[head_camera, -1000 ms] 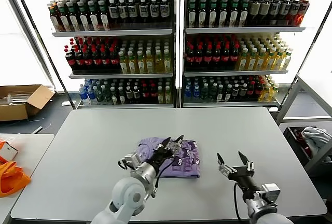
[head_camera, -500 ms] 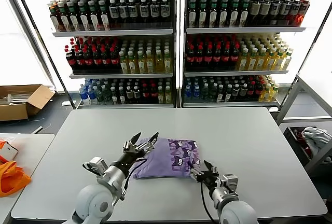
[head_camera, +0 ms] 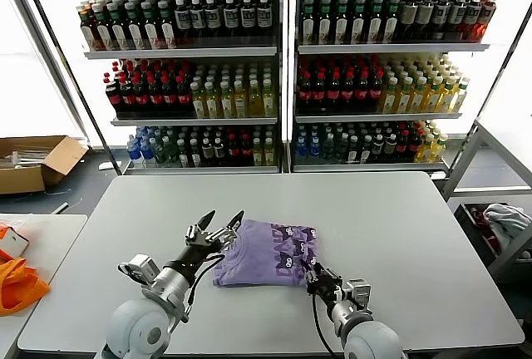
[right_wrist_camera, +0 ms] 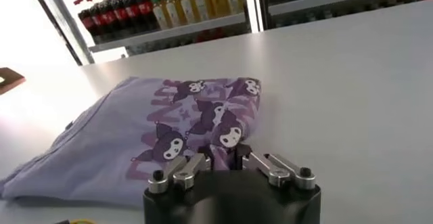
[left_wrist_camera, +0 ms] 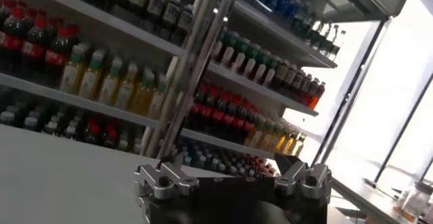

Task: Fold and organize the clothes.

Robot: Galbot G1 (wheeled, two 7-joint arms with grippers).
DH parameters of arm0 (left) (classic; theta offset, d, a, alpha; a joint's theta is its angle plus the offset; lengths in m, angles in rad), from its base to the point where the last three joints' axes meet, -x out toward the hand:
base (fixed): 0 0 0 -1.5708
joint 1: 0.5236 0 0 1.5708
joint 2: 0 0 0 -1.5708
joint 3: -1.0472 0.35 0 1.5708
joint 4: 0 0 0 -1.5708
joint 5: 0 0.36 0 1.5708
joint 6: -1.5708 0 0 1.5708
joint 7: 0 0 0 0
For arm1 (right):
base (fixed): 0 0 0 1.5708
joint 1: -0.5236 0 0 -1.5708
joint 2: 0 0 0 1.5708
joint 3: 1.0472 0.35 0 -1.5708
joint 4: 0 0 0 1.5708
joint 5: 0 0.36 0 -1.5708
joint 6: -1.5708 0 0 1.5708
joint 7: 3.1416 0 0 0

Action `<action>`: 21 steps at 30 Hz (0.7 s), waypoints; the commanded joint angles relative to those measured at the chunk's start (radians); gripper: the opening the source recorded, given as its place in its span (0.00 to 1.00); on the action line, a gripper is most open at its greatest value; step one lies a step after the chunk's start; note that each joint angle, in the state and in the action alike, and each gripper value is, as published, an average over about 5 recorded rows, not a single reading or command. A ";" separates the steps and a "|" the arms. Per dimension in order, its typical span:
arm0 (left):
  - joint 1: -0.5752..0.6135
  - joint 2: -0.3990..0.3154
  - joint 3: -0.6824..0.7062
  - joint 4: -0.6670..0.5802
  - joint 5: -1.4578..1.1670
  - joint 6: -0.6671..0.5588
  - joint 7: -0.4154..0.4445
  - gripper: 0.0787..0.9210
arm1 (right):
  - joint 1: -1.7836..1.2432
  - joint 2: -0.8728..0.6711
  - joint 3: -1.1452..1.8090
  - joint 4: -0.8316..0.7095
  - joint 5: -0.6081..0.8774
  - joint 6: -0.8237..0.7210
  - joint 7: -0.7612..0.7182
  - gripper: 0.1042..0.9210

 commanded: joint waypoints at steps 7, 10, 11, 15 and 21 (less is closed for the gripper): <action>0.028 -0.011 -0.015 -0.016 0.002 -0.005 0.008 0.88 | -0.065 -0.189 0.184 0.105 -0.030 -0.047 -0.089 0.03; 0.029 -0.017 -0.012 -0.016 0.003 -0.004 0.007 0.88 | -0.086 -0.197 0.206 0.131 -0.044 -0.059 -0.105 0.04; 0.029 -0.017 -0.011 -0.017 0.003 -0.003 0.007 0.88 | -0.096 -0.195 0.213 0.143 -0.057 -0.061 -0.108 0.05; 0.034 -0.013 -0.014 -0.022 0.002 -0.005 0.010 0.88 | -0.114 -0.184 0.246 0.186 -0.144 -0.056 -0.121 0.17; 0.047 -0.011 -0.019 -0.037 0.002 -0.006 0.011 0.88 | -0.040 -0.127 0.213 0.217 -0.193 -0.016 -0.049 0.38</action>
